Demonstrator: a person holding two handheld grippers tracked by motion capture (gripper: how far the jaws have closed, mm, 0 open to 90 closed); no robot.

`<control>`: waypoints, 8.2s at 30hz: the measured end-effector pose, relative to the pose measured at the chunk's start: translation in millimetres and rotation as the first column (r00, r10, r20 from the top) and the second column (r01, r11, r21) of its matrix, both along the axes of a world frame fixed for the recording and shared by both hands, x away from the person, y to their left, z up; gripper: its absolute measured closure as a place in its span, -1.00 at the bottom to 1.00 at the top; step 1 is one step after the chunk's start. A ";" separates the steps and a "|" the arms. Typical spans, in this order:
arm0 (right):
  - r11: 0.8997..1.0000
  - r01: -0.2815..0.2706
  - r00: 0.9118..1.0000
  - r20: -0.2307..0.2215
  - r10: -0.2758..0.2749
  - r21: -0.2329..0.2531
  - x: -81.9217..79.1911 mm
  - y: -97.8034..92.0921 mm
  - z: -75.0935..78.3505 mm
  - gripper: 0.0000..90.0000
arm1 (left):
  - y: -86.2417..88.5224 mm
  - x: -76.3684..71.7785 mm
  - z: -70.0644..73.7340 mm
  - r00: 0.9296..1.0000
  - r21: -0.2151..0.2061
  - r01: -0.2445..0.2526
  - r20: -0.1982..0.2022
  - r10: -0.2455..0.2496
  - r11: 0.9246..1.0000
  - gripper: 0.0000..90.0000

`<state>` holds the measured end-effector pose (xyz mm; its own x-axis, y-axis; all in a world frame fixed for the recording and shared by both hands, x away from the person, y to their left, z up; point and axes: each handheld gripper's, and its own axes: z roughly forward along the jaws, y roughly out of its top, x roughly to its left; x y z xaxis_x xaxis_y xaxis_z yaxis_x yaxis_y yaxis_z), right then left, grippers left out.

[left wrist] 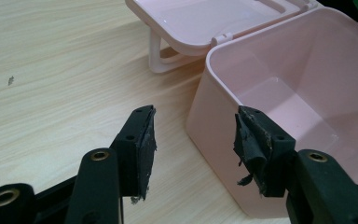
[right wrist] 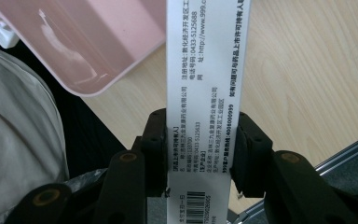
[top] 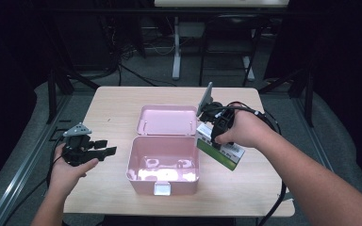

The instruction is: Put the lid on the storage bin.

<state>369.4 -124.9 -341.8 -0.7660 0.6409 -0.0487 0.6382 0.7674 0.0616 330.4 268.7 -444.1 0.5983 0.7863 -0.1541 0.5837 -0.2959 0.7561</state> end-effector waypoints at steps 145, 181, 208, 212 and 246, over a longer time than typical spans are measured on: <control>0.830 -0.557 0.826 -0.117 0.551 -0.022 -23.3 134.2 -119.1 0.38 | -11.5 2.7 -11.0 0.999 0.017 0.043 -0.029 -0.042 0.999 0.07; 0.839 -0.543 0.830 -0.143 0.539 0.008 -22.2 131.5 -129.9 0.31 | -11.1 3.3 -11.9 0.999 0.017 0.042 -0.028 -0.042 0.999 0.07; 0.834 -0.551 0.826 -0.123 0.551 0.033 -23.1 128.6 -122.9 0.26 | -11.1 3.0 -11.6 0.999 0.017 0.042 -0.029 -0.041 0.999 0.07; 0.840 -0.540 0.833 -0.111 0.542 0.052 -22.5 126.1 -116.8 0.23 | -11.2 2.9 -11.4 0.999 0.017 0.043 -0.029 -0.042 0.999 0.07; 0.915 -0.315 0.941 0.204 0.268 0.252 -13.0 63.8 -53.0 -0.08 | -23.6 -0.6 -10.2 0.996 0.003 0.083 -0.026 -0.083 0.997 0.05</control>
<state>356.4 -61.1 -394.8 -0.9176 0.3954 -0.0410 0.3514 0.8549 0.3817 329.9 245.1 -454.3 0.6576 0.7346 -0.1673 0.5760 -0.3471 0.7401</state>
